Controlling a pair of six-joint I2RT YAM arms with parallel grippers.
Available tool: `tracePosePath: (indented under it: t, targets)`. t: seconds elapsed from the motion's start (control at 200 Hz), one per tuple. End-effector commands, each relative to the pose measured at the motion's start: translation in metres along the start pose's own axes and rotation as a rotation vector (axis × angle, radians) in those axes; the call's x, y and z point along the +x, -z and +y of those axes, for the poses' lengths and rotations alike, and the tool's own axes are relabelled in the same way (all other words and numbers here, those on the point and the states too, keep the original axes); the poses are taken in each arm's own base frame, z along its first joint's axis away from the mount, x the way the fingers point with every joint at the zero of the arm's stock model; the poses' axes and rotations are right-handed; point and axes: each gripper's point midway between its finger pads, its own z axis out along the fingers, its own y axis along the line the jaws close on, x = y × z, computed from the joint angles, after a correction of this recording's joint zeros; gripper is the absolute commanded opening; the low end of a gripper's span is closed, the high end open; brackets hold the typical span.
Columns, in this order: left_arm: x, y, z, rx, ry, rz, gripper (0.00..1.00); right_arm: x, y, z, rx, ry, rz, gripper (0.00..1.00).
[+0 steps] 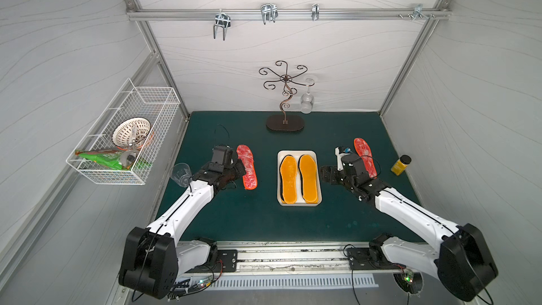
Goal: Put the insoles into the storage box
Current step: Place the insole in the storage box.
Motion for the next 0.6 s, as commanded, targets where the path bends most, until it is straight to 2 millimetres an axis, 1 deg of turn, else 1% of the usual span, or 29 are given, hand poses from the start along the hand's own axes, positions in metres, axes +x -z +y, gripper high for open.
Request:
tracePosePath:
  t: [0.0, 0.155, 0.38, 0.5, 0.595]
  targets:
    - [-0.012, 0.007, -0.021, 0.037, -0.051, -0.026, 0.0, -0.003, 0.004, -0.001, 0.012, -0.002, -0.023, 0.86]
    - [-0.013, 0.013, -0.039, 0.08, -0.086, -0.024, 0.0, -0.006, 0.008, -0.006, 0.033, -0.01, -0.043, 0.86]
    - [-0.015, 0.022, -0.057, 0.116, -0.122, -0.029, 0.0, -0.008, 0.014, -0.011, 0.052, -0.022, -0.071, 0.86]
    - [-0.012, 0.024, -0.069, 0.145, -0.139, -0.028, 0.0, -0.01, 0.017, -0.014, 0.068, -0.031, -0.089, 0.86]
    - [-0.008, 0.026, -0.084, 0.173, -0.167, -0.018, 0.0, -0.012, 0.022, -0.02, 0.095, -0.041, -0.108, 0.86]
